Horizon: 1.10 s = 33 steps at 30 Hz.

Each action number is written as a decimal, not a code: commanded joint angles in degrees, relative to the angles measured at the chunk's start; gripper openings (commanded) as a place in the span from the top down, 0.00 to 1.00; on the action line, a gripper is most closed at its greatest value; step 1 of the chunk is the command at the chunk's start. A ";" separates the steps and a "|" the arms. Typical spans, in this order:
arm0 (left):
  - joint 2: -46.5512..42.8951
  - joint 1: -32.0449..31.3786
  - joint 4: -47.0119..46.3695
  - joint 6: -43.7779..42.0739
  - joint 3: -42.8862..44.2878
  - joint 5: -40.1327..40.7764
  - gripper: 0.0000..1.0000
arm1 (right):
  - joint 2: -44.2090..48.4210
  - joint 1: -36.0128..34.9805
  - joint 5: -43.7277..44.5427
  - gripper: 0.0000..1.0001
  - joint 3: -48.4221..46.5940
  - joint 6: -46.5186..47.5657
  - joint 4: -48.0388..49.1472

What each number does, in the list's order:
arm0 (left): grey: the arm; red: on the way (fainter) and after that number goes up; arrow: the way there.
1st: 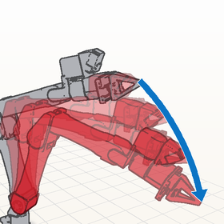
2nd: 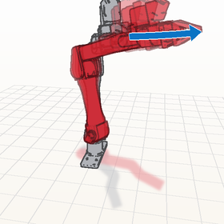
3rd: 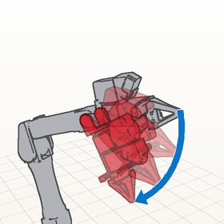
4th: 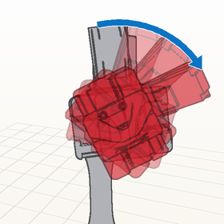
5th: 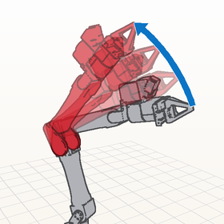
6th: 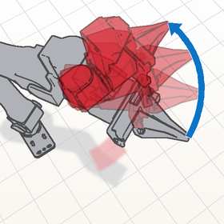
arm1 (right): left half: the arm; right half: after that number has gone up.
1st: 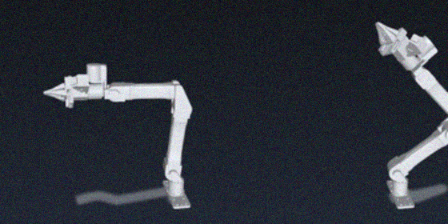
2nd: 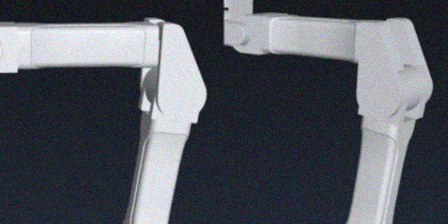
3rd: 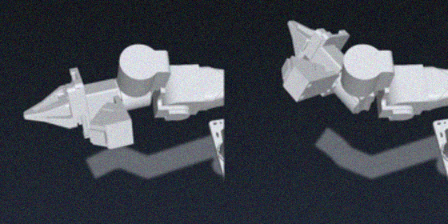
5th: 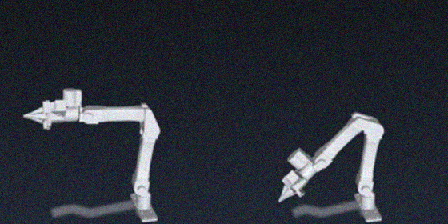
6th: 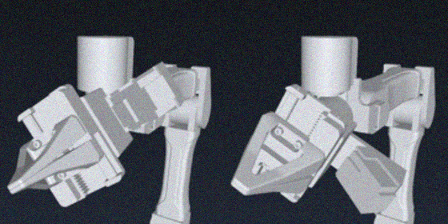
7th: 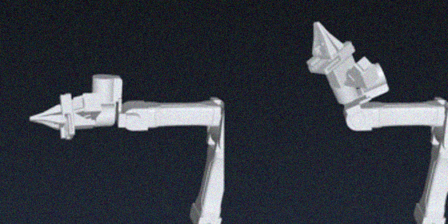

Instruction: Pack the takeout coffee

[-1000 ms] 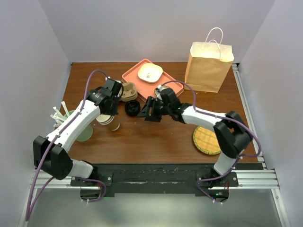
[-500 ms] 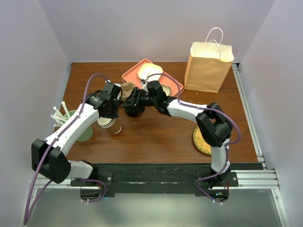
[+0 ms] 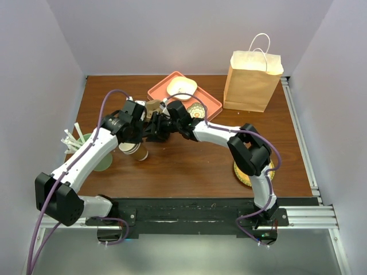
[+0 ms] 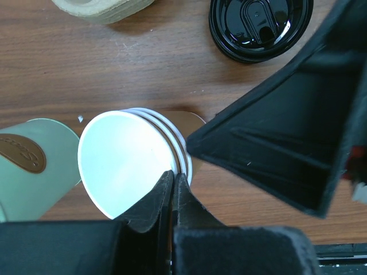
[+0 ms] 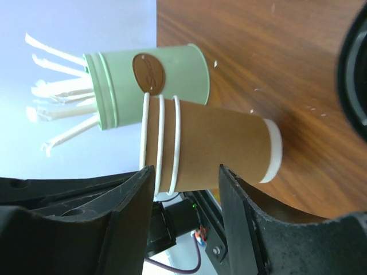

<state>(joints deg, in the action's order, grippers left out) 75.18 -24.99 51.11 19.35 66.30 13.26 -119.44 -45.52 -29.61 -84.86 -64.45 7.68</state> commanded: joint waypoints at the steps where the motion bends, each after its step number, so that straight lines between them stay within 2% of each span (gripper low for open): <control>1: -1.79 -0.14 -0.84 -0.55 1.46 -0.60 1.00 | -0.44 -1.15 -1.94 0.48 -3.12 0.46 0.14; 5: -2.05 -0.14 -0.66 -0.72 1.29 -0.34 1.00 | -0.71 -1.42 -2.30 0.49 -3.38 0.11 0.84; 17: -3.11 -0.14 -1.02 -0.46 1.20 0.36 1.00 | -1.85 -2.21 0.07 0.55 -5.31 3.18 -6.88; 23: -3.20 -0.14 -1.37 -0.55 0.23 0.89 1.00 | -2.38 -2.21 0.60 0.56 -5.75 4.41 -7.51; 33: -1.96 -0.14 0.30 0.68 0.76 4.15 1.00 | -2.82 -2.30 4.29 0.58 -8.30 10.91 -16.38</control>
<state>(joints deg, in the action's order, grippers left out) 74.02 -25.06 52.12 19.44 66.04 14.68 -121.25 -47.37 -28.03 -91.66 -57.67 -2.96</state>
